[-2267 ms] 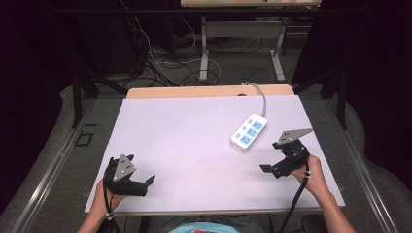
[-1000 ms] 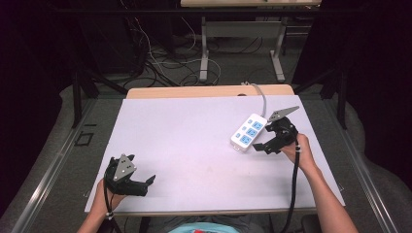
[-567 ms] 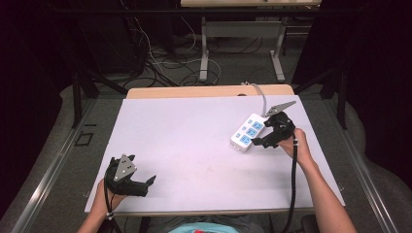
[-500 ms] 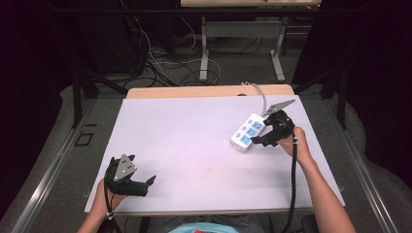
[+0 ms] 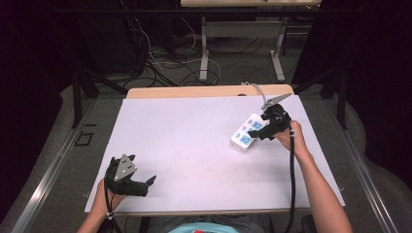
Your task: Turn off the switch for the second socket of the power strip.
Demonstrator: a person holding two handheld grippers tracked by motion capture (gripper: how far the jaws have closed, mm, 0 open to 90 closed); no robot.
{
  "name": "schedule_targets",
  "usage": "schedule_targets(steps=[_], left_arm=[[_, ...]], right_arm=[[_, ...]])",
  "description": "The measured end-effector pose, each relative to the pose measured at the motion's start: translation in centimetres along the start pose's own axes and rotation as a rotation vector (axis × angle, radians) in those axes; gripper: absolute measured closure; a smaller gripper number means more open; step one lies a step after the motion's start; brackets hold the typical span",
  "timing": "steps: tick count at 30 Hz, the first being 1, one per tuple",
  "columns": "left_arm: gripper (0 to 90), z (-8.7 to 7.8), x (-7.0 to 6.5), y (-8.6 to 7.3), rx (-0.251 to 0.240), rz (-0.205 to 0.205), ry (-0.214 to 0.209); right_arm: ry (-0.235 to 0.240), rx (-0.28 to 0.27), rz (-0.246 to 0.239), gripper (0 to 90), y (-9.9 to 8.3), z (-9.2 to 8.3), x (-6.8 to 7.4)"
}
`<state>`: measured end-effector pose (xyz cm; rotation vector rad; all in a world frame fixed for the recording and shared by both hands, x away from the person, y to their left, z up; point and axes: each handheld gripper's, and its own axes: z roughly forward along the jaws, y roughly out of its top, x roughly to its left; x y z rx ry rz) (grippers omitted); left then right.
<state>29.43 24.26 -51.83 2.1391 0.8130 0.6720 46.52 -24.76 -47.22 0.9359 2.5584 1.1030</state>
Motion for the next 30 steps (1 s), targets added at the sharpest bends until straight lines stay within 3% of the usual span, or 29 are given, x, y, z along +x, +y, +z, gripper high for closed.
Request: schedule_targets(steps=[6, 20, 30], left_arm=[[0.0, 0.0, 0.0, 0.0, 0.002, 0.003, -0.002], [0.0, 0.2, 0.0, 0.0, 0.003, -0.008, -0.014], [0.0, 0.3, 0.1, 0.0, 0.008, -0.012, -0.019]], right_arm=[[0.005, 0.022, -0.003, 0.0, 0.4, 0.6, -0.2], [0.022, 0.015, 0.025, 0.0, 1.1, 1.6, -1.1], [0.005, 0.024, 0.026, 1.9, 1.4, 2.6, -1.9]])
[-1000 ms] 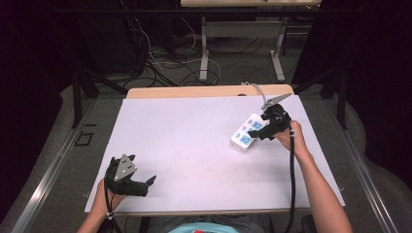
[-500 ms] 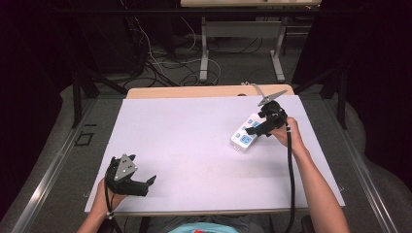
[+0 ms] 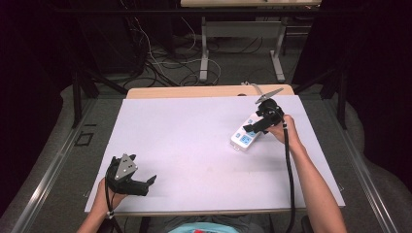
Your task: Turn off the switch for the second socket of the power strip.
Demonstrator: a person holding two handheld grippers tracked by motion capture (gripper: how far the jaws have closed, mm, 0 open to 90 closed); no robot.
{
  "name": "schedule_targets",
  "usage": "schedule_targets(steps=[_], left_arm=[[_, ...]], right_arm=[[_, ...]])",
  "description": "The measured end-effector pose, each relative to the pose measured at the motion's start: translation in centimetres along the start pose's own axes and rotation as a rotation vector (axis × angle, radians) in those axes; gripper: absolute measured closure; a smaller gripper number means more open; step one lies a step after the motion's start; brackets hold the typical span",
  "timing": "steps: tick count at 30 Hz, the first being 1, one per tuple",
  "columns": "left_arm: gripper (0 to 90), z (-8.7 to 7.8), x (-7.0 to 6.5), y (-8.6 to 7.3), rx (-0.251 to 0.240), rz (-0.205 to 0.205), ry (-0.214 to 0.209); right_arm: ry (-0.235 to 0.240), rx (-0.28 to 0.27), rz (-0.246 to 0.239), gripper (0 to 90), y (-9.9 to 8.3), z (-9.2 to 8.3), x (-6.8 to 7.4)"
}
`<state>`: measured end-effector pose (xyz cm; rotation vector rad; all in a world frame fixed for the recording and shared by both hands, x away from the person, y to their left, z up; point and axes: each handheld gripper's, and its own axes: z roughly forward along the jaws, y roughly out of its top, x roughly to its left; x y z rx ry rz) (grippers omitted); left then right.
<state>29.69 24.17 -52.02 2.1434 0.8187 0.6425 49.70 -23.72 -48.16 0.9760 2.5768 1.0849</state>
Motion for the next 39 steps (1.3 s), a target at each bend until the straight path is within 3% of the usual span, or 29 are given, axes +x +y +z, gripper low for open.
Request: schedule_targets(steps=[9, 11, 17, 26, 33, 39], left_arm=[[0.0, 0.04, -0.03, -0.05, 0.000, -0.002, -0.003], [0.0, 0.01, 0.02, -0.04, 0.000, 0.005, 0.002], [0.0, 0.06, 0.01, -0.02, -0.001, 0.009, 0.001], [0.0, 0.06, -0.04, 0.00, -0.001, 0.010, -0.002], [0.0, 0.02, -0.04, 0.01, 0.000, 0.014, -0.003], [0.0, 0.06, -0.08, 0.02, -0.001, 0.011, -0.005]], right_arm=[[0.004, -0.005, 0.001, 7.1, 0.67, 0.45, -0.40], [-0.001, -0.023, 0.003, 9.7, 0.74, 0.63, -0.55], [-0.007, -0.013, 0.019, 17.0, 0.79, 0.72, -0.61], [-0.013, -0.015, 0.027, 43.2, 0.65, 0.63, -0.71], [-0.029, -0.017, 0.040, 70.2, 0.55, 0.84, -0.52], [-0.052, -0.008, 0.042, 85.0, 0.51, 0.94, -0.33]])
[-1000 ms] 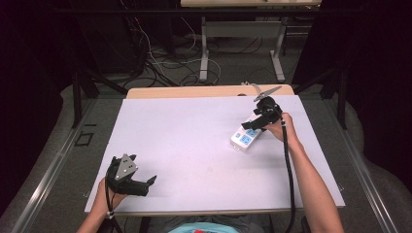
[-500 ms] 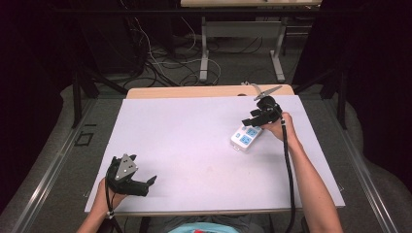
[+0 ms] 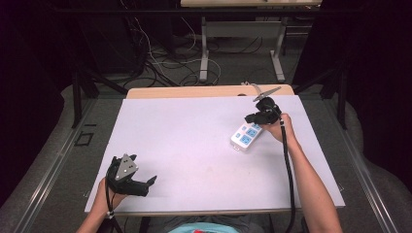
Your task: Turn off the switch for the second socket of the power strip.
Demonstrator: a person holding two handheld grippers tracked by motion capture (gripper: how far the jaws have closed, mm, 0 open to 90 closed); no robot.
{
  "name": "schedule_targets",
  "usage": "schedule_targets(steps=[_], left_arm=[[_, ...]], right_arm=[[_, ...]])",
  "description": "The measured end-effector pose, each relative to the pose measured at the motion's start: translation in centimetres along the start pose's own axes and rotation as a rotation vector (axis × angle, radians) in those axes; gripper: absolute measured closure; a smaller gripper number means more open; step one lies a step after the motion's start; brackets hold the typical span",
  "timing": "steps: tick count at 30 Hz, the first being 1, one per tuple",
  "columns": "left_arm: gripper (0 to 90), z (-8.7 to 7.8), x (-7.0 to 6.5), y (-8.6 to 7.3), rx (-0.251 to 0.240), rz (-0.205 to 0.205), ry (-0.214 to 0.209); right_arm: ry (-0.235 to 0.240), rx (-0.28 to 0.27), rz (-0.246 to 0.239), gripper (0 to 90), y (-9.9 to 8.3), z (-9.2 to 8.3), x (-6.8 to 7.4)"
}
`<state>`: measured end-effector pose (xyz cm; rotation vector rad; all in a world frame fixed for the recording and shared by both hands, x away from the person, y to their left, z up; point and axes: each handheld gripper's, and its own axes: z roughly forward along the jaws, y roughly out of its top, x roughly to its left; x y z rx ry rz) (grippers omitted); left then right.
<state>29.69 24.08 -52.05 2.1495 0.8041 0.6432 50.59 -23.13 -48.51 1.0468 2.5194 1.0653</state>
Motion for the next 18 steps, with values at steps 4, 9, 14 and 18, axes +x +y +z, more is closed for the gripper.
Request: schedule_targets(steps=[4, 9, 14, 18], left_arm=[[0.0, 0.0, 0.0, 0.0, -0.002, 0.004, 0.003], [0.0, 0.0, 0.0, 0.0, -0.001, 0.005, 0.004], [0.0, 0.0, 0.0, 0.0, 0.001, 0.005, 0.002], [0.0, 0.0, 0.0, 0.0, 0.000, 0.006, -0.001]], right_arm=[[-0.010, -0.008, -0.002, 90.0, 0.0, 0.1, 0.1], [-0.013, 0.011, 0.008, 90.0, 0.0, 0.4, 0.3], [-0.017, 0.010, 0.012, 90.0, -0.1, 0.9, 0.5], [-0.036, 0.037, 0.004, 90.0, -0.1, 1.2, 0.6]])
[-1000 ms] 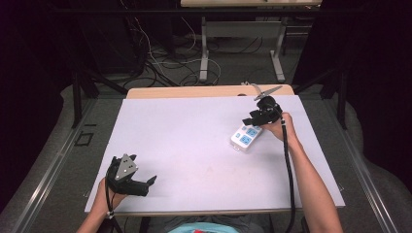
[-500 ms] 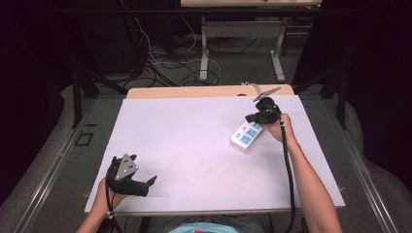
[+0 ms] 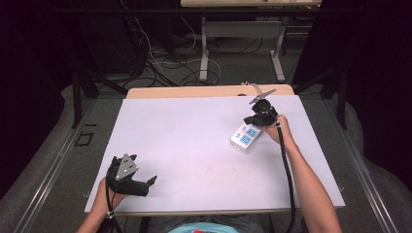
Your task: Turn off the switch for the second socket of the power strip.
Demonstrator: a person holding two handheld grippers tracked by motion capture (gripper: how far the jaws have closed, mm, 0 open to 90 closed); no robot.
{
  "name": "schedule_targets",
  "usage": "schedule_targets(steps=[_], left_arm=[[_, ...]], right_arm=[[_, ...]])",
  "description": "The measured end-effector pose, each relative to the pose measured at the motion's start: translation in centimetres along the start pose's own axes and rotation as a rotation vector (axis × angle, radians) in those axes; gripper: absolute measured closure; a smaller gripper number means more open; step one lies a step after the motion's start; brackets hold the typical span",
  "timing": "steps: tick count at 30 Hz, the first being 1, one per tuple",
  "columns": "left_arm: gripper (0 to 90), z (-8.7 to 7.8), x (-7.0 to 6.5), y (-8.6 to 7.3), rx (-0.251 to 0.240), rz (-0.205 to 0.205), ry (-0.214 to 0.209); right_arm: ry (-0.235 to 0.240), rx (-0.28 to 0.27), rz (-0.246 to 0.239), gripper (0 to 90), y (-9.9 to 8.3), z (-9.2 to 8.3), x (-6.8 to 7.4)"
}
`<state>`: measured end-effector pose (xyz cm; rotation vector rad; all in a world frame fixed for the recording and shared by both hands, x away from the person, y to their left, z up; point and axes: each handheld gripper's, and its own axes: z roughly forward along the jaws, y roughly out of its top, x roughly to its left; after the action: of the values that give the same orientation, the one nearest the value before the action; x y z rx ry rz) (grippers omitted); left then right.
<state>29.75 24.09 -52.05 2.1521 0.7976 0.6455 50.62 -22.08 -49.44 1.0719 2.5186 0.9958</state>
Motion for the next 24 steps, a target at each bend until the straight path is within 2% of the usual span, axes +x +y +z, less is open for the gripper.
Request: schedule_targets(steps=[1, 3, 4, 6, 8, 9, 10, 14, 17, 21, 24], left_arm=[[0.0, 0.0, 0.0, 0.0, 0.002, 0.000, 0.001], [0.0, 0.0, 0.0, 0.0, 0.001, 0.001, 0.002], [0.0, 0.0, 0.0, 0.0, 0.001, 0.001, 0.001], [0.0, 0.0, 0.0, 0.0, 0.002, -0.006, -0.004], [0.0, 0.0, 0.0, 0.0, 0.000, -0.010, -0.004], [0.0, 0.0, 0.0, 0.0, 0.001, -0.010, -0.004], [0.0, 0.1, 0.0, 0.0, -0.001, -0.011, -0.005], [0.0, 0.0, 0.0, 0.0, 0.003, -0.006, -0.004], [0.0, 0.0, 0.0, 0.0, 0.001, -0.011, -0.004], [0.0, 0.1, 0.0, 0.0, 0.002, -0.010, -0.004], [0.0, 0.0, 0.0, 0.0, 0.001, -0.011, -0.003]], right_arm=[[0.005, -0.005, -0.012, 90.0, -0.1, 0.1, 0.0], [-0.004, 0.021, 0.000, 90.0, -0.1, 0.4, 0.1], [-0.002, 0.017, -0.020, 90.0, -0.2, 0.5, 0.0], [0.000, 0.032, -0.011, 90.0, -0.3, 0.7, 0.1], [-0.014, 0.028, -0.020, 90.0, -0.3, 0.9, 0.1], [0.002, 0.040, -0.014, 90.0, -0.3, 1.0, 0.1], [-0.009, 0.042, -0.010, 90.0, -0.3, 1.1, 0.2], [-0.008, 0.049, -0.040, 90.0, -0.4, 1.5, 0.3], [-0.019, 0.059, -0.027, 90.0, -0.3, 1.7, 0.4], [-0.023, 0.054, -0.044, 90.0, -0.4, 2.0, 0.4], [-0.022, 0.057, -0.036, 90.0, -0.4, 2.1, 0.5]])
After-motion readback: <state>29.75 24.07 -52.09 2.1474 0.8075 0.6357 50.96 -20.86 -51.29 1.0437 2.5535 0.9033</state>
